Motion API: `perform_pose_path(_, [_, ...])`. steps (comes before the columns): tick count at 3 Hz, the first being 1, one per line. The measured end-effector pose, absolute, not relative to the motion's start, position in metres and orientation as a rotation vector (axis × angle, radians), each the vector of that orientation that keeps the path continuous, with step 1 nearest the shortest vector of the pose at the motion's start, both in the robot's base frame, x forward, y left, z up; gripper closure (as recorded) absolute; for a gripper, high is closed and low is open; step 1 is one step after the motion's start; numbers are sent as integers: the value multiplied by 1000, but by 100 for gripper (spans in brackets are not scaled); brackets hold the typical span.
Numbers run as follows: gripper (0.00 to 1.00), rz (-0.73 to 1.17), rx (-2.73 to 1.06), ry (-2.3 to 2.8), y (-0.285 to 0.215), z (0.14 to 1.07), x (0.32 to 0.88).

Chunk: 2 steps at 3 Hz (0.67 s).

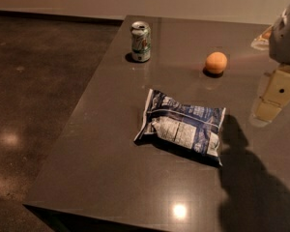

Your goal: Move orange near blue chip bag

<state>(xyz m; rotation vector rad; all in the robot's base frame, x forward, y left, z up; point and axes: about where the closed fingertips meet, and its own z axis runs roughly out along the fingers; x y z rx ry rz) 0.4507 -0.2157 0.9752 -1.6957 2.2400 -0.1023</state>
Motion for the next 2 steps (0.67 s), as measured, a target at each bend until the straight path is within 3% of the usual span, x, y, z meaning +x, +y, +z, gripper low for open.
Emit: perform_pose_path(2, [0, -95, -1598, 2289, -214, 950, 510])
